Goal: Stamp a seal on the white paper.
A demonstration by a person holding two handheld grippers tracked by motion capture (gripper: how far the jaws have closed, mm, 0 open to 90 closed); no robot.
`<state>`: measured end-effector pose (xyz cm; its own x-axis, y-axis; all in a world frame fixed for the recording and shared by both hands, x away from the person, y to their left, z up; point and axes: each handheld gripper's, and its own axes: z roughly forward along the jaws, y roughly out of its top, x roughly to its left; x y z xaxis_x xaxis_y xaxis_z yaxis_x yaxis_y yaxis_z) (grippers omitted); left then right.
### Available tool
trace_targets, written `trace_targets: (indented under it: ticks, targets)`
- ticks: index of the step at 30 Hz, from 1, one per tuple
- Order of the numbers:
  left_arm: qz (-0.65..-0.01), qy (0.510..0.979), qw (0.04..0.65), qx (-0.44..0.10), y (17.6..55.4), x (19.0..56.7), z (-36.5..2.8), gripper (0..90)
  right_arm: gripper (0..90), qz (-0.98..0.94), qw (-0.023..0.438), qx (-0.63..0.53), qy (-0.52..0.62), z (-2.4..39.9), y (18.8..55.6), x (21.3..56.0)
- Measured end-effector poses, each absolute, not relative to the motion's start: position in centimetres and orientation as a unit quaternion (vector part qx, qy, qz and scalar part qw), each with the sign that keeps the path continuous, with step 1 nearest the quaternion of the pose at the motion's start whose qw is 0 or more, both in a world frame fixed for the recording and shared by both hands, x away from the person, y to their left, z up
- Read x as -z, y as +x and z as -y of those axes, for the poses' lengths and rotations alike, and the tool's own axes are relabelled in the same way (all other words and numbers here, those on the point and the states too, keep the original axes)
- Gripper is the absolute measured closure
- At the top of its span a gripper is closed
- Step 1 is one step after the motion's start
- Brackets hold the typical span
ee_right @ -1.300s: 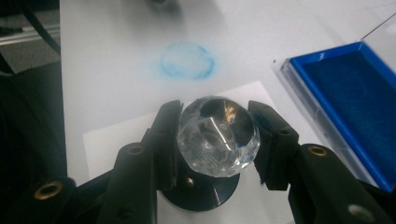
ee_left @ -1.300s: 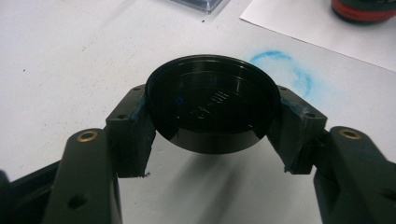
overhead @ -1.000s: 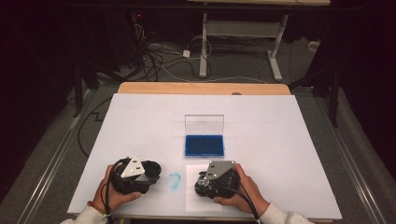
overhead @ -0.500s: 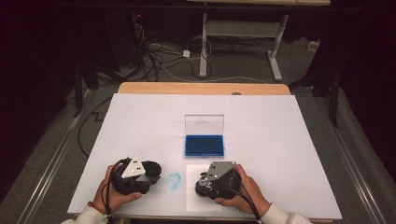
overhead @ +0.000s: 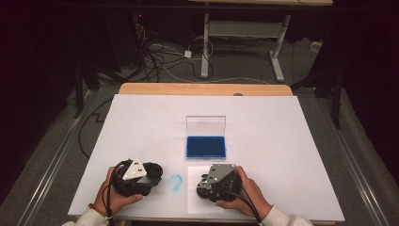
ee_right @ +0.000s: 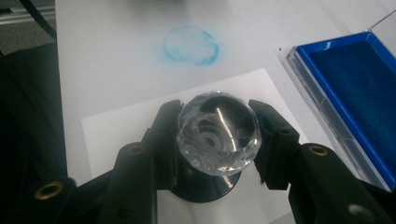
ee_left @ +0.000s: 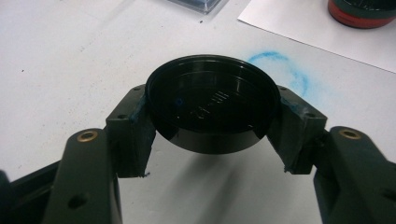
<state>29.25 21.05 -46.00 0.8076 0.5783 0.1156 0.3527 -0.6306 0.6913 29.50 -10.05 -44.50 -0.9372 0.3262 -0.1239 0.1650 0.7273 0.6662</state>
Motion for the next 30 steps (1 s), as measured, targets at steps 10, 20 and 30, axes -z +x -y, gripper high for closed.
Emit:
trace_targets:
  ticks: [10, 20, 30]
  targets:
    - [-0.262, 0.888, 0.341, -0.165, 29.25, 46.00, -21.05, 37.0, 57.5, -0.924, 0.129, -0.335, 0.129, 9.73, 29.21, 44.47]
    - [-0.262, 0.888, 0.341, -0.164, 29.22, 45.99, -21.08, 37.0, 57.5, -0.924, 0.128, -0.336, 0.132, 9.80, 29.21, 44.50]
    - [-0.261, 0.887, 0.341, -0.168, 29.24, 45.88, -21.17, 37.0, 57.5, -0.923, 0.136, -0.337, 0.128, 9.75, 29.01, 44.61]
